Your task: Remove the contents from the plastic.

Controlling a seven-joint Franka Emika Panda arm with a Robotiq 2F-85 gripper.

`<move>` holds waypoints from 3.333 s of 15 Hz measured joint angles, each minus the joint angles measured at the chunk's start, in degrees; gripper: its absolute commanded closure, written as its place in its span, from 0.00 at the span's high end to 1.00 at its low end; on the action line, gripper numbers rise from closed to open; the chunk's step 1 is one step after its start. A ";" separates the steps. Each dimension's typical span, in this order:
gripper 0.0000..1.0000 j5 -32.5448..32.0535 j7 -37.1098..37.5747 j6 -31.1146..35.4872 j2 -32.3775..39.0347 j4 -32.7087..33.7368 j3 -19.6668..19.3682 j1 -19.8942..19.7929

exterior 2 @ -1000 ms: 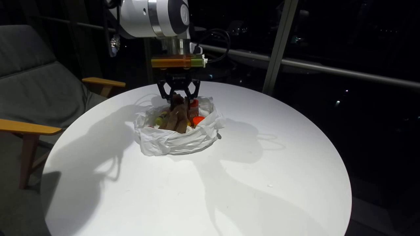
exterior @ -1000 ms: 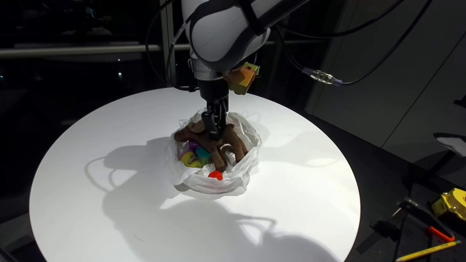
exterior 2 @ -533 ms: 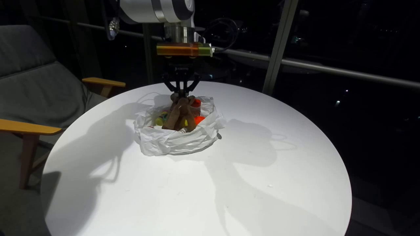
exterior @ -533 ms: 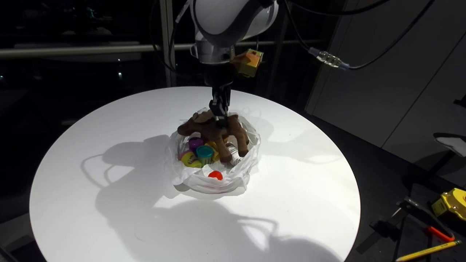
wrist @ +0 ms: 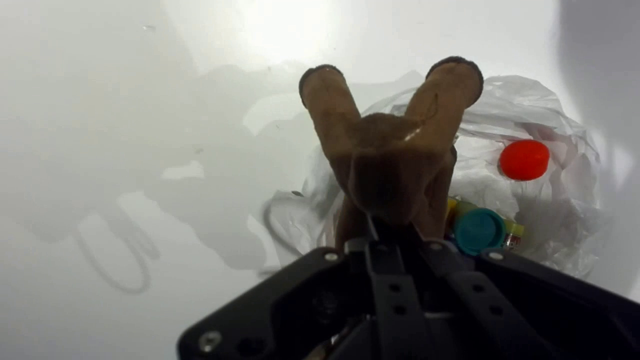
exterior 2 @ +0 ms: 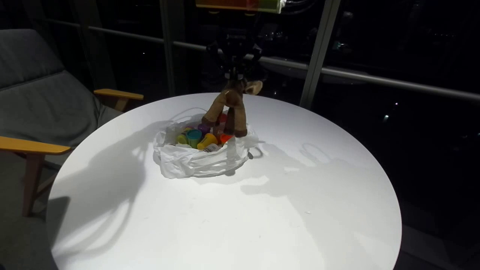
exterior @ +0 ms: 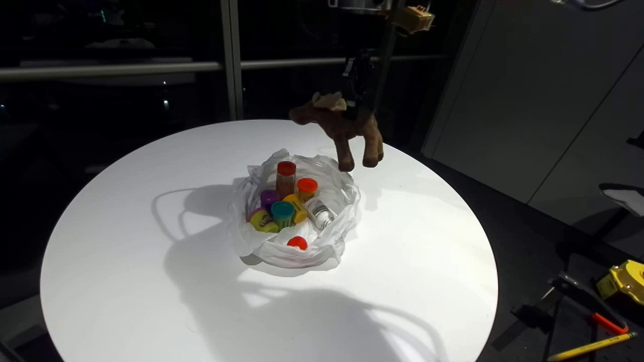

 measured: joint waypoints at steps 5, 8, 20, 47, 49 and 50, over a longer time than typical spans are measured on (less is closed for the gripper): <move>0.02 2.25 1.75 -0.64 -2.69 -5.89 -3.32 -3.03; 0.01 2.30 7.53 -0.29 3.17 -4.13 -5.48 -3.37; 0.89 -8.92 36.92 4.37 11.15 5.10 -14.70 7.00; 0.49 7.11 17.34 -6.16 33.99 36.00 0.11 6.05; 0.35 7.07 17.49 -6.17 35.44 38.05 -0.40 6.28; 0.27 7.07 17.53 -6.17 36.11 39.02 -0.70 6.42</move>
